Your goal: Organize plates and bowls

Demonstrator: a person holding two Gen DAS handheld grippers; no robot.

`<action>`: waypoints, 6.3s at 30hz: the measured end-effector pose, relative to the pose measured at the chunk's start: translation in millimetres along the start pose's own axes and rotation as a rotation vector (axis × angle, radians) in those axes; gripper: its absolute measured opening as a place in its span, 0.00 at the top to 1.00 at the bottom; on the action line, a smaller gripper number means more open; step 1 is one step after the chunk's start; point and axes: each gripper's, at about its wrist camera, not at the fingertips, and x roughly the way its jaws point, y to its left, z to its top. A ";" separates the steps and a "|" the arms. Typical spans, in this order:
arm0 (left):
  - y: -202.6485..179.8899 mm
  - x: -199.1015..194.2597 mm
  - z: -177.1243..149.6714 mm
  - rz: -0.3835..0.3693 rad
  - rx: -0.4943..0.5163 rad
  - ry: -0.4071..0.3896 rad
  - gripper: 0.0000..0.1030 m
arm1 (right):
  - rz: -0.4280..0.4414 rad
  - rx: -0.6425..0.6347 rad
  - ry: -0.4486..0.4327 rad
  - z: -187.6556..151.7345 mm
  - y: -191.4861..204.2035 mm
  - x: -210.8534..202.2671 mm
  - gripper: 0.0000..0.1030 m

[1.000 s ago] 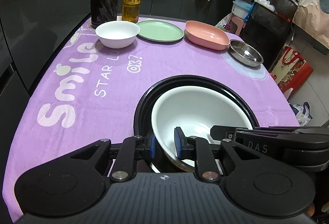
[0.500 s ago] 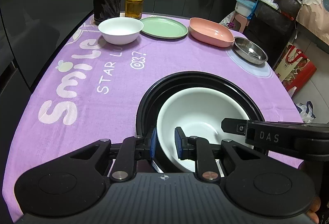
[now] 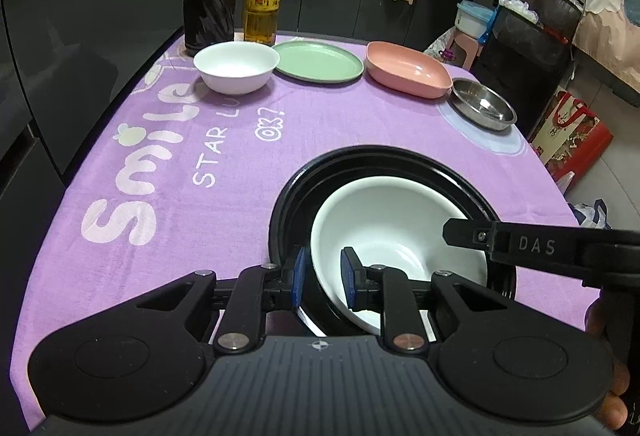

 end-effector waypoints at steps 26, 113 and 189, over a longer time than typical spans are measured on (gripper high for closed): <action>23.8 -1.4 28.8 0.049 -0.115 -0.077 0.80 | -0.008 0.003 -0.050 25.3 -8.0 3.6 0.83; 30.8 0.4 70.7 -0.033 -0.127 -0.117 0.86 | 0.148 -0.102 0.012 78.1 42.6 23.3 0.86; 1.5 -20.8 2.1 -0.088 -0.046 -0.009 0.84 | 0.156 -0.010 0.018 5.2 6.4 -17.9 0.84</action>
